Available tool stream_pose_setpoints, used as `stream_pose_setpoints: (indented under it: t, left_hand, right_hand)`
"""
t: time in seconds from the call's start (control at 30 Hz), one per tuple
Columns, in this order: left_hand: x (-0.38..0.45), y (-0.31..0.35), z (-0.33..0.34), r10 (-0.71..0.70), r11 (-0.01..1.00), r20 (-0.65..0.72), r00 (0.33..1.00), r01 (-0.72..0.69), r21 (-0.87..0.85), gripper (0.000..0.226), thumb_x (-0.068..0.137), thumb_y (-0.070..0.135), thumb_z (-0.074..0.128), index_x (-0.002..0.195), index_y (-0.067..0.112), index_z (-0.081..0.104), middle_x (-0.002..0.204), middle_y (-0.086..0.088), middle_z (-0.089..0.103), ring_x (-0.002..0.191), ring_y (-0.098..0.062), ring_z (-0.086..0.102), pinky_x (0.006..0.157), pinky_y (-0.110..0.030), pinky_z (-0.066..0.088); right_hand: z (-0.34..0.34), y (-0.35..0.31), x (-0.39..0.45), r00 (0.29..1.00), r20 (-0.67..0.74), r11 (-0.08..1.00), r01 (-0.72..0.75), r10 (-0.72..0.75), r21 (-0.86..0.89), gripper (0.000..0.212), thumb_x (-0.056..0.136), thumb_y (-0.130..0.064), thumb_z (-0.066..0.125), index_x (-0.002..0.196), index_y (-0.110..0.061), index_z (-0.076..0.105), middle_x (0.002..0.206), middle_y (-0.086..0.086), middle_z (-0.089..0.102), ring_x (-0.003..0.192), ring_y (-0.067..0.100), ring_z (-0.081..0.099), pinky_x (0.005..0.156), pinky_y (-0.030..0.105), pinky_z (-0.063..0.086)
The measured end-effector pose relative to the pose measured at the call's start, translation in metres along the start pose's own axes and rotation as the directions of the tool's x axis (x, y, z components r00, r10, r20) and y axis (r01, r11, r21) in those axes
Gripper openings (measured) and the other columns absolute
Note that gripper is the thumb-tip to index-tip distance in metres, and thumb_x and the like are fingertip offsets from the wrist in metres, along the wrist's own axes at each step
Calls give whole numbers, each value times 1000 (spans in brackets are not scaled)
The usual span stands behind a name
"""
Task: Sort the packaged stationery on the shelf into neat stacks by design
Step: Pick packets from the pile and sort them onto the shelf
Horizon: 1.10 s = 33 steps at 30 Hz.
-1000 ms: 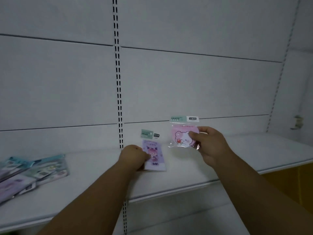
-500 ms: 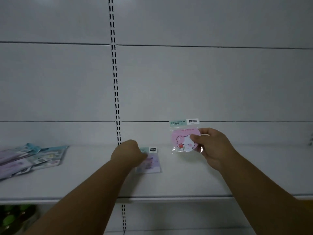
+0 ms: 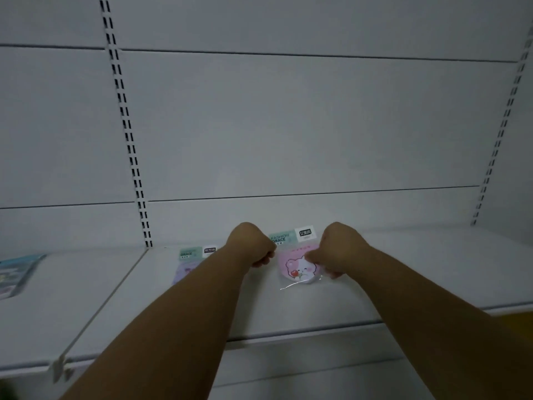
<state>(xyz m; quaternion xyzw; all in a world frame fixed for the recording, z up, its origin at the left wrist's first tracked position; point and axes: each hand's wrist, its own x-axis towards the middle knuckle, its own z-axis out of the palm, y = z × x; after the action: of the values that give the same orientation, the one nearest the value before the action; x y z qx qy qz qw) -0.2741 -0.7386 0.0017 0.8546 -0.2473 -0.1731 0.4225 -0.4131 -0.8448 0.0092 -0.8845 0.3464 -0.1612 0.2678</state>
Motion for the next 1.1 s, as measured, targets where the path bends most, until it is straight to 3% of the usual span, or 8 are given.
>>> stream_pose_setpoints:
  t: [0.1,0.23,0.3,0.43,0.57,0.67,0.87,1.1]
  left_hand:
    - [7,2,14,65,947,-43,997,-48,318,17,83,15,66,67,9,65,56,-2,59,48,-16,55,50,-22,44]
    - [4,3,21,171,850,-102,980,-95,519,19,78,23,70,92,13,64,95,-5,67,94,-26,65,71,-26,44]
    - [3,0,17,208,837,-153,966,-94,539,24,83,26,64,102,13,65,107,-5,67,99,-25,63,73,-26,43]
    - [-14,-10,-13,304,806,-214,928,-131,578,30,90,37,56,109,15,63,106,-3,67,96,-21,62,81,-29,49]
    - [-47,-46,-70,388,781,-301,871,-137,609,30,91,43,54,108,20,64,102,2,66,89,-15,60,84,-31,53]
    - [-80,-90,-127,366,781,-365,856,-69,620,29,91,42,55,110,21,63,107,2,65,92,-14,60,85,-29,52]
    - [-150,-206,-250,257,777,-482,837,117,618,29,92,42,53,111,22,62,110,0,66,98,-17,61,83,-29,49]
    - [-188,-308,-379,135,796,-550,824,240,555,26,89,38,52,101,20,66,106,-2,71,98,-21,64,80,-28,47]
  right_hand:
    - [1,4,0,998,-33,974,41,-50,-223,28,74,-27,76,87,-9,60,84,7,67,70,23,65,63,31,54]
    - [0,3,-1,987,-68,916,107,-144,-386,29,78,-38,70,82,-15,53,90,7,60,76,20,54,65,27,41]
    - [-3,-10,-6,959,-124,878,177,-256,-444,32,83,-43,64,93,-15,55,97,8,56,80,20,52,68,29,42]
    - [-5,-64,-23,836,-193,793,377,-514,-479,48,88,-45,57,126,-17,49,118,8,54,104,24,54,87,35,45]
    - [11,-131,-47,735,-197,730,526,-648,-436,48,89,-43,54,130,-18,47,122,7,53,109,25,52,92,39,46]
    - [39,-188,-72,691,-166,689,606,-703,-398,45,90,-43,53,127,-18,49,120,7,54,107,24,52,90,39,46]
    - [125,-310,-131,637,-71,621,712,-768,-327,45,91,-43,50,127,-18,48,120,9,55,108,27,53,90,41,45]
    - [211,-414,-184,666,-34,649,712,-745,-268,47,89,-45,53,128,-18,49,124,10,55,112,30,53,93,42,47]
